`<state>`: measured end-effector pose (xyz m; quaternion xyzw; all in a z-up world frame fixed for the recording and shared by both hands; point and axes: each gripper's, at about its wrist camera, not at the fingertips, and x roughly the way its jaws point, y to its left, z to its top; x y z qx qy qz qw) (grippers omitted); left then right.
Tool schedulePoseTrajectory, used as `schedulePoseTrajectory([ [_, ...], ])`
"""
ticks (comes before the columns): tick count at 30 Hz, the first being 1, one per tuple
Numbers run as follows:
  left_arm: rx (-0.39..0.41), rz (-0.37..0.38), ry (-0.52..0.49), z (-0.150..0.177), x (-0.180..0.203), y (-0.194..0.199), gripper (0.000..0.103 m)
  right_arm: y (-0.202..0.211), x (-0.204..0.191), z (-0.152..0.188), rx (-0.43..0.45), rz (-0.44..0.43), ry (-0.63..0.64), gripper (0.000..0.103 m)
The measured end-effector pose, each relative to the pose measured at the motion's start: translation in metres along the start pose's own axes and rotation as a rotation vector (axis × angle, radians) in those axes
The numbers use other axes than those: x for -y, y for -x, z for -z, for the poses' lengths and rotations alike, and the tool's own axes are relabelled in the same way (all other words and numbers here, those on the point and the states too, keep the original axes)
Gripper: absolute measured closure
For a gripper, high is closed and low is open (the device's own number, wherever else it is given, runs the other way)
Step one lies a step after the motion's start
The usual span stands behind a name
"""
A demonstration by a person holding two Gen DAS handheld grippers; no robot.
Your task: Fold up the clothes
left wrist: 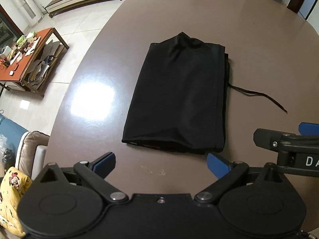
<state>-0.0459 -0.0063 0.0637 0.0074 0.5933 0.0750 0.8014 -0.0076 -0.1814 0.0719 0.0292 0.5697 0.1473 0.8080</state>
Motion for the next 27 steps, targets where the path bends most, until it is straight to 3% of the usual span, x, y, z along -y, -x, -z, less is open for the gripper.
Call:
schedulePoseTrajectory([
  [27,0.024,-0.003,-0.044,0.007,0.0011,0.0055,0.001,0.0075,-0.007,0.0055,0.037,0.042,0.002,0.0],
])
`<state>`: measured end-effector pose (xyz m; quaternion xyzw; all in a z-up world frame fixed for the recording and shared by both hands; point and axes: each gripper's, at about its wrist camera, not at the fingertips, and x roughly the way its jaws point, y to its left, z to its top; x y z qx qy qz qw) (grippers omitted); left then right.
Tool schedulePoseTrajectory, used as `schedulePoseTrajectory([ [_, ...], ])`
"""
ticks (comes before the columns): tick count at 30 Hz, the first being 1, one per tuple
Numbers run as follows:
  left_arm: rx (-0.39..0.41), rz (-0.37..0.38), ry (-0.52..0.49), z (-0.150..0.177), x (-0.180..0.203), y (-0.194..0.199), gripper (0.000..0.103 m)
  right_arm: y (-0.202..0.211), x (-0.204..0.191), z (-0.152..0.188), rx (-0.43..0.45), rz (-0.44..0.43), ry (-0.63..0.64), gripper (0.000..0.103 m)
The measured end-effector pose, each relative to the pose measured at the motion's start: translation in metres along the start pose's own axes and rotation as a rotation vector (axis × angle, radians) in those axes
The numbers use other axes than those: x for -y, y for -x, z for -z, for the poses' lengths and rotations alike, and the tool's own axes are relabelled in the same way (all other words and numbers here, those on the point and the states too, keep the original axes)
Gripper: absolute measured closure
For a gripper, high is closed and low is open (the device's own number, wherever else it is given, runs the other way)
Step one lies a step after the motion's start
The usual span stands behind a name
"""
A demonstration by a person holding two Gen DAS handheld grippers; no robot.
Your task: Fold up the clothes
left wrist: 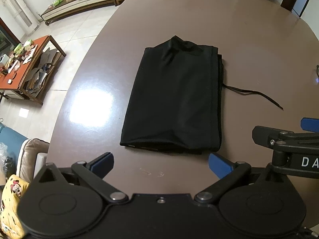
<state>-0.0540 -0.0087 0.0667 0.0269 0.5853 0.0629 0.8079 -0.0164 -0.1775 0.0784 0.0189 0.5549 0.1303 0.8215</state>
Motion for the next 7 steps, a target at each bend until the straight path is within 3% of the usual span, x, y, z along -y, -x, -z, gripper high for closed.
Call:
schedulePoseTrajectory([
  [7,-0.001,0.003,0.002,-0.0012,-0.0005,0.0006,0.001,0.0004,0.0007,0.0002,0.001,-0.002,-0.006,0.0],
])
